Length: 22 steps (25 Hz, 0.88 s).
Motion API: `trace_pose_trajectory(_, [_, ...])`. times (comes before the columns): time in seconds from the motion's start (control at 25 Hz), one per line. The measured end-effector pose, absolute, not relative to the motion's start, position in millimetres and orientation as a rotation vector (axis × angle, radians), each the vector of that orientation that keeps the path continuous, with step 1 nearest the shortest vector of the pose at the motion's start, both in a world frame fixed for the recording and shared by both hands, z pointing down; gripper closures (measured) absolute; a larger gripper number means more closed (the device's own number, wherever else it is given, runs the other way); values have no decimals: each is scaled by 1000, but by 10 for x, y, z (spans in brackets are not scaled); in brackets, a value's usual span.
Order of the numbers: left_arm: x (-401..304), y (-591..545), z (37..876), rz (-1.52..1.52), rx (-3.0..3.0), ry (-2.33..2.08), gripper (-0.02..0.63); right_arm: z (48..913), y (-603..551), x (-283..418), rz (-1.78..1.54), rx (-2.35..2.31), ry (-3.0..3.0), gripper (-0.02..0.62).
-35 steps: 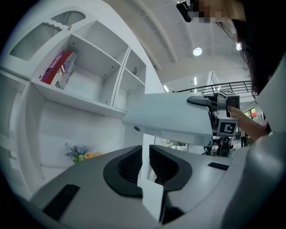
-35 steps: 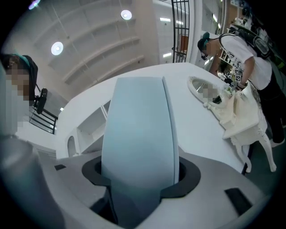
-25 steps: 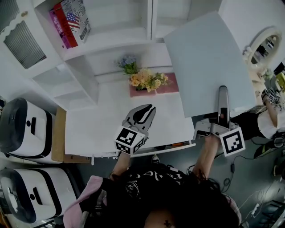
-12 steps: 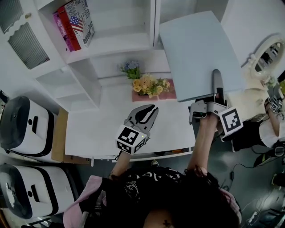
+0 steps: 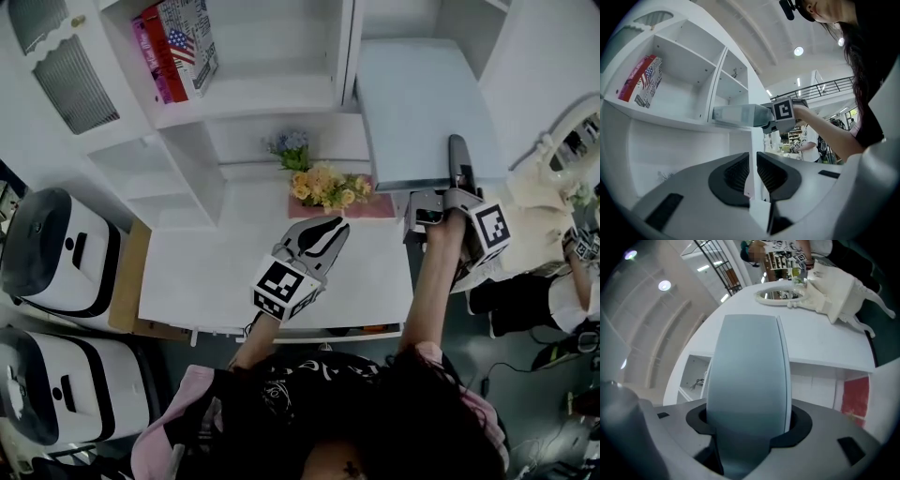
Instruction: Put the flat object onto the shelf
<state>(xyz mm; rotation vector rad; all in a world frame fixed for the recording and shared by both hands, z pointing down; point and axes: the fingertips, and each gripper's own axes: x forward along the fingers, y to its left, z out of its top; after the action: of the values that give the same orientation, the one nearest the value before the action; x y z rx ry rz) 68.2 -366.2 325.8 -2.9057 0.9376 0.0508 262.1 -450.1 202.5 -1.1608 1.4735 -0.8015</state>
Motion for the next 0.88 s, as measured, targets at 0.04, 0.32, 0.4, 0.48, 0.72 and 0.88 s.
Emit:
trace_pose_trajectory(0.04, [680,-3683,3244,53,-2903,941,546,2064,-4561,2604,-844,-1139,1448,287])
trace_pose_trajectory(0.32, [722,-3867,2932,69,-2841,914,546,2159,-4853,2525,-972,-1080,1375,287])
trace_pose_trajectory(0.4, [763,-3953,2788,82,-2811,903,546,2157,-4937,2516,-988,-1071,1368,287])
trace_pose_trajectory(0.48, [814,-4045,2636,110,-2779,902,540,2157,-5011,2520,-993,-1065,1376,287])
trace_pose_trajectory(0.72, [1036,-4413,2266,156,-2737,962,426,2115,-5229,2531,-1005,-1052,1411,287])
trace_pose_trajectory(0.88, [1166,-4619,2134,174,-2721,1034,383,2091,-5294,2521,-1012,-1050,1430,287])
